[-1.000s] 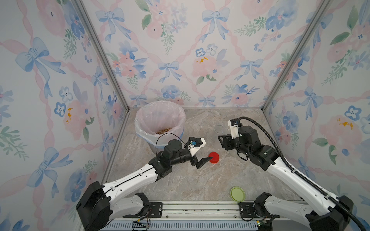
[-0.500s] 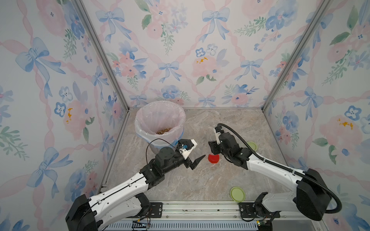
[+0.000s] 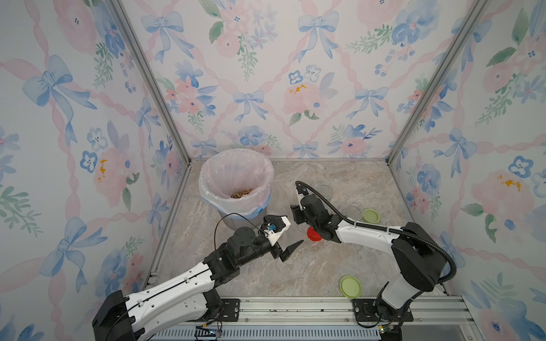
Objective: Empty moldy peanuts from jars
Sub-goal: Place the jar at the center of the board.
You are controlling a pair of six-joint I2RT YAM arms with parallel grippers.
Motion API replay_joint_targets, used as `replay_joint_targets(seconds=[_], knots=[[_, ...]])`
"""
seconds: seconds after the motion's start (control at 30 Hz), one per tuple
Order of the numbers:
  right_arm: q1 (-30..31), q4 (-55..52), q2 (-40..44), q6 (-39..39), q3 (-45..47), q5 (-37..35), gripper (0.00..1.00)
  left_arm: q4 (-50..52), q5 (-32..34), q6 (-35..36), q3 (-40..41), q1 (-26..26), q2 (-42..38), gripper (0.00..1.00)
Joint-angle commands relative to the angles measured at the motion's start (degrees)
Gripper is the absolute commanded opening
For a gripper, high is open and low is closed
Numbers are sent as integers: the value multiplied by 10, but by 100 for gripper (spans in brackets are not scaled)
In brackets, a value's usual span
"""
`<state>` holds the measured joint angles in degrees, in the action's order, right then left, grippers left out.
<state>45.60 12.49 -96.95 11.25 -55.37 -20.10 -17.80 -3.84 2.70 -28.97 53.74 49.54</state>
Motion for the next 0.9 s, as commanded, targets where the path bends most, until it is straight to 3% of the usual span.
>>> replay_joint_targets(seconds=[0.0, 0.33, 0.47, 0.6, 0.73, 0.87], knots=[[6, 77, -32, -20, -7, -27, 46, -1, 19, -13, 5, 8, -4, 98], [15, 181, -94, -38, 5, -61, 49, -1, 33, -17, 13, 26, 10, 98], [13, 177, -110, -34, -3, -59, 53, -1, 39, -13, 17, 30, 10, 98], [12, 159, -115, -30, -7, -55, 61, -1, 45, -10, 19, 29, 13, 98], [5, 159, -111, -25, 3, -38, 78, -1, 42, -9, 20, 30, 17, 98], [4, 171, -109, -21, 18, -16, 86, -1, 35, -4, 21, 29, 18, 98]])
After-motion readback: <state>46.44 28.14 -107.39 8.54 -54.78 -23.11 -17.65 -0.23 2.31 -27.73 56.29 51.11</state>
